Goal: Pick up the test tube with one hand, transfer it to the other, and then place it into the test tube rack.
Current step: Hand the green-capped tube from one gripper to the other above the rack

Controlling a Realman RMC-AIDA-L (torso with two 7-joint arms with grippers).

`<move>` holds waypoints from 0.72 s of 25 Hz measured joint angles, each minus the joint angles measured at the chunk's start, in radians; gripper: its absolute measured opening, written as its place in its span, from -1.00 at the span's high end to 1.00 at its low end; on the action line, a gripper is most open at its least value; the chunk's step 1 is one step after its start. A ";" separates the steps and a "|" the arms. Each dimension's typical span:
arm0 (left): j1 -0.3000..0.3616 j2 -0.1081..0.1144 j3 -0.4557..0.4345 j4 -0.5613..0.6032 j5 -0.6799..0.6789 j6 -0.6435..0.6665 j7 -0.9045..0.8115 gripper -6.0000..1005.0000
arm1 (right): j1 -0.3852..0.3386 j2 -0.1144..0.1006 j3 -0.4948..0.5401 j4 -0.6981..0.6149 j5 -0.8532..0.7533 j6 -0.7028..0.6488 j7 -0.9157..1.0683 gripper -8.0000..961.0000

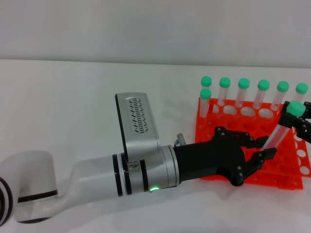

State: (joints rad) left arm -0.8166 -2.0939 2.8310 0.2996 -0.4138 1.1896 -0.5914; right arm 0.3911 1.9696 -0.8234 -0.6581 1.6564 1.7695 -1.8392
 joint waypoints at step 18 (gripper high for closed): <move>0.149 -0.002 -0.127 0.066 -0.005 -0.006 0.250 0.03 | 0.001 -0.013 0.022 -0.001 0.038 -0.008 0.004 0.51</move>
State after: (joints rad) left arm -0.6672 -2.0955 2.7036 0.3659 -0.4183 1.1840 -0.3419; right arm 0.3917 1.9568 -0.8016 -0.6591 1.6945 1.7611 -1.8347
